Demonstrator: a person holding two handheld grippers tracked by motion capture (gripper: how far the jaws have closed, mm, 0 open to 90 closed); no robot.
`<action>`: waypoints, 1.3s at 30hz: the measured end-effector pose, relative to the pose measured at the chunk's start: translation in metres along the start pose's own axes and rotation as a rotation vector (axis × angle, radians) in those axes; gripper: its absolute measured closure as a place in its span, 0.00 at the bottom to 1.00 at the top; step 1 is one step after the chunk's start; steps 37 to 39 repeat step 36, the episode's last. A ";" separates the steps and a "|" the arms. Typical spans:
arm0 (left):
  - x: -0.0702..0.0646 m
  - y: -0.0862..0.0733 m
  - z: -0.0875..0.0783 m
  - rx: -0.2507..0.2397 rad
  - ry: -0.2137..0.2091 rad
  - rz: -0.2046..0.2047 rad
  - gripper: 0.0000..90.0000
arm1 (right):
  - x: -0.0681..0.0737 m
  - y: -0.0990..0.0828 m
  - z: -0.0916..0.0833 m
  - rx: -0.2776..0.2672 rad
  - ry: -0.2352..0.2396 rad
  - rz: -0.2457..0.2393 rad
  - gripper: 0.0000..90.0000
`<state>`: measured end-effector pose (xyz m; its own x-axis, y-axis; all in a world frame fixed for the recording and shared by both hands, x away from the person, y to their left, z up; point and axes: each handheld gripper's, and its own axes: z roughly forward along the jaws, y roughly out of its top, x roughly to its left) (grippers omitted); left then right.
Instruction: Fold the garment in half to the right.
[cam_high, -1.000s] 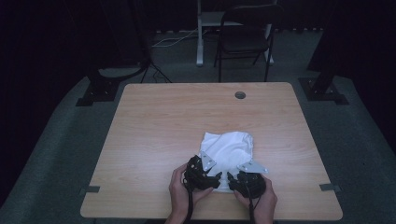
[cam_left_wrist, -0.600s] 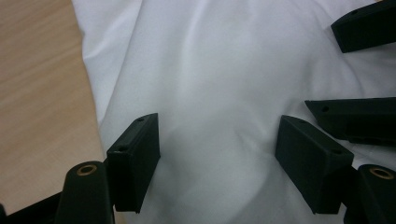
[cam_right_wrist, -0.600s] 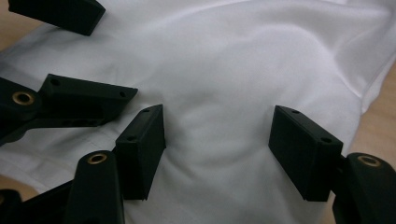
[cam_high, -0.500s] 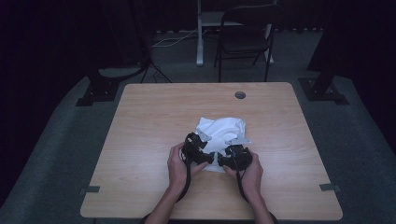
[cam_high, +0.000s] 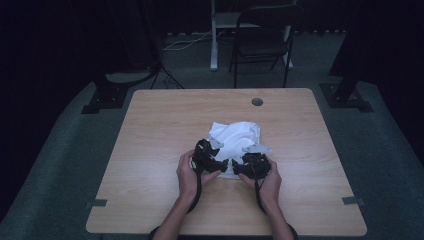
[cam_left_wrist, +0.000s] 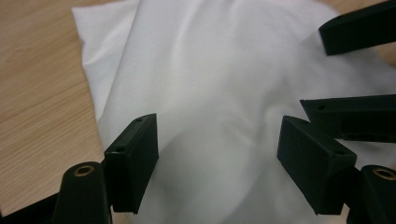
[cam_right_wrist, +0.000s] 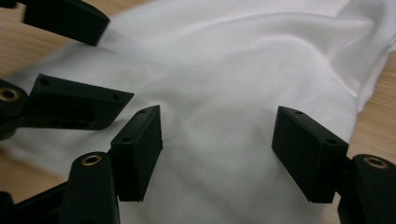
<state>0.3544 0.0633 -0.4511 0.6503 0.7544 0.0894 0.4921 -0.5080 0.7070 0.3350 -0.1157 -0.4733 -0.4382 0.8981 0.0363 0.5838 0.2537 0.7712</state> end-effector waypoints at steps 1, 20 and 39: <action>-0.001 -0.003 -0.007 -0.021 -0.002 -0.003 0.33 | 0.001 -0.004 -0.005 -0.024 0.026 0.006 0.36; -0.012 -0.104 -0.084 -0.146 -0.032 -0.106 0.32 | 0.007 -0.085 -0.091 -0.127 0.019 0.031 0.31; -0.008 -0.127 -0.092 -0.124 -0.036 -0.129 0.32 | 0.008 -0.107 -0.101 -0.118 0.035 0.061 0.31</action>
